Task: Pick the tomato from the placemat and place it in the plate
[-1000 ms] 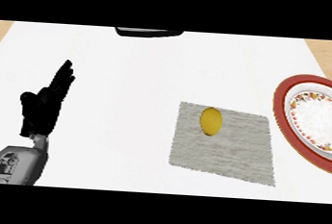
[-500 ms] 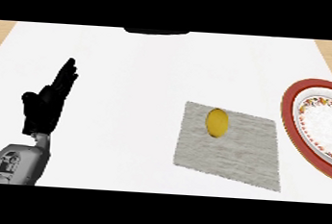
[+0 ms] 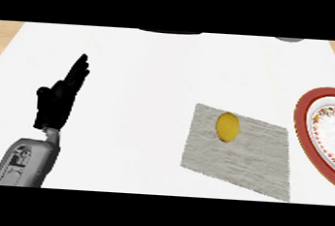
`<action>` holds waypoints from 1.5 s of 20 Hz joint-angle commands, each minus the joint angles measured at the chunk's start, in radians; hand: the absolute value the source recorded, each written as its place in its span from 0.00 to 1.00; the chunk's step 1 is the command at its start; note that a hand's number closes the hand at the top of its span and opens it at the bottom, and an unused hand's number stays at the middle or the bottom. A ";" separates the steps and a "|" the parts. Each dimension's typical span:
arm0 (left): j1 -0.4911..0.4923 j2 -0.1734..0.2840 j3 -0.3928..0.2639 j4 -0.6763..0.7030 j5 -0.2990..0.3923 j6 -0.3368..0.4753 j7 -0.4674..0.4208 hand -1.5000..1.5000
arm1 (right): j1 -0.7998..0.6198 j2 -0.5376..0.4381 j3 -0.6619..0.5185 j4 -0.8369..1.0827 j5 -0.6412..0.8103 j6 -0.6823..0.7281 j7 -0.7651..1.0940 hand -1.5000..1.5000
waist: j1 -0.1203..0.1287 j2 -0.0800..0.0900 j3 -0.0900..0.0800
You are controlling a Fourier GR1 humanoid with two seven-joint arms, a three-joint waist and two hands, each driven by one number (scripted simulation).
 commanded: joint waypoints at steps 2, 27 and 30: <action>-0.015 0.029 0.035 -0.040 0.020 -0.035 0.046 0.50 | -0.116 0.045 0.108 0.074 0.088 -0.004 -0.043 1.00 | -0.003 -0.004 -0.002; 0.006 -0.011 0.043 -0.022 -0.018 -0.041 0.023 0.50 | -0.405 0.221 0.021 0.570 0.054 0.101 -0.040 0.00 | -0.010 -0.004 -0.001; 0.040 -0.027 0.032 -0.040 -0.024 -0.032 0.008 0.50 | -0.419 0.117 -0.048 0.622 -0.014 0.181 0.018 0.00 | -0.010 -0.003 -0.001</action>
